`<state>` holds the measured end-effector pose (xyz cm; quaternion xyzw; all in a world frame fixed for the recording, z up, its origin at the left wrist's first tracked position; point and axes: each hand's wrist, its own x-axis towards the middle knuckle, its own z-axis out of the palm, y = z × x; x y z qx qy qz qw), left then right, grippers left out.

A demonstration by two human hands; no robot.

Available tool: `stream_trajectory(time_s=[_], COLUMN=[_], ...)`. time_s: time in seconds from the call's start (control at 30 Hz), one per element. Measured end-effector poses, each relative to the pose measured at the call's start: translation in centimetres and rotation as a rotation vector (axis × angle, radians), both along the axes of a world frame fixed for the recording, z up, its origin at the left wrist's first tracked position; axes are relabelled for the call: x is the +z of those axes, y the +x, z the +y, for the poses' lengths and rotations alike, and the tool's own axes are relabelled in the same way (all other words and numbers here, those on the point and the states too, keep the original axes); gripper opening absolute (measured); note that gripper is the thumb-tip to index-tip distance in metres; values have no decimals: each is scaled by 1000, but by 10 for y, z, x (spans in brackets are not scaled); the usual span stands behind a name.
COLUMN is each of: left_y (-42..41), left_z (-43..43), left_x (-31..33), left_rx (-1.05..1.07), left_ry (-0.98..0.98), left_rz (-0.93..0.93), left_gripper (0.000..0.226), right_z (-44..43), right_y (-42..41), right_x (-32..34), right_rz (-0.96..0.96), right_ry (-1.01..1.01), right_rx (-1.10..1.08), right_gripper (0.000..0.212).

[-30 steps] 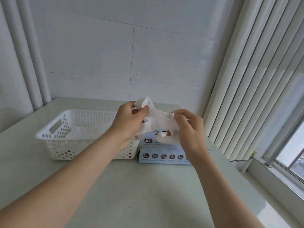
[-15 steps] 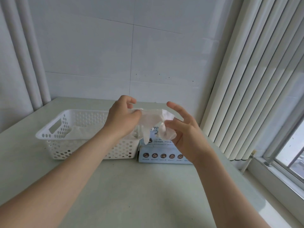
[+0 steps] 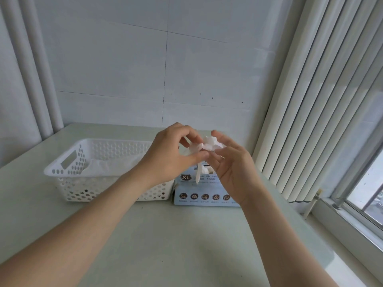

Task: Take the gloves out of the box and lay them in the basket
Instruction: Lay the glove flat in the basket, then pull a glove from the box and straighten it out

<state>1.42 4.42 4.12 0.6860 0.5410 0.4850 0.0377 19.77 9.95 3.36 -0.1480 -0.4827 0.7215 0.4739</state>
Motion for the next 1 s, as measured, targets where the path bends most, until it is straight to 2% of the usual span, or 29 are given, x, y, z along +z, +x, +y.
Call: stream_trajectory(time_s=[0.07,0.13,0.3,0.37,0.47,0.6,0.67,0.77,0.83,1.0], left_y=[0,-1,-4,-5,-5,2,4,3,2,5], left_z=[3,3,4,5,6,1,-1,-4,-7,-13], left_x=[1,3,7,6,7,12,15,19,22,17], left_rx=[7,-9,-49,-63,-110,-126,-76,-38,-53,-122], left_ry=[30,36,13,-36,-114,-180,-175,-146,-156,-302], left_rz=[-53,-126,-283,-390,-594,-775,-788,-750,-601,-267], left_gripper=[13,9,20,24,28,24,17,17,14,33], right_z=[-3,-4,1,5,5,0,-3,-5,-7,-11], right_y=[0,0,-1,-2,-3,-6,-8,-9,-9,-13], right_x=[-1,-2,-6,-9,-8,-6,-5,-3,-3,-1], right_rz=[12,-60,-406,-452,-420,-216,-203,-231,-248,-253], right_ry=[19,87,269,292,299,180,176,217,249,228], right_rx=[-1,-39,-265,-301,-296,-145,-141,-283,-380,-407], right_gripper=[51,52,18,22,29,23,19,19,18,22])
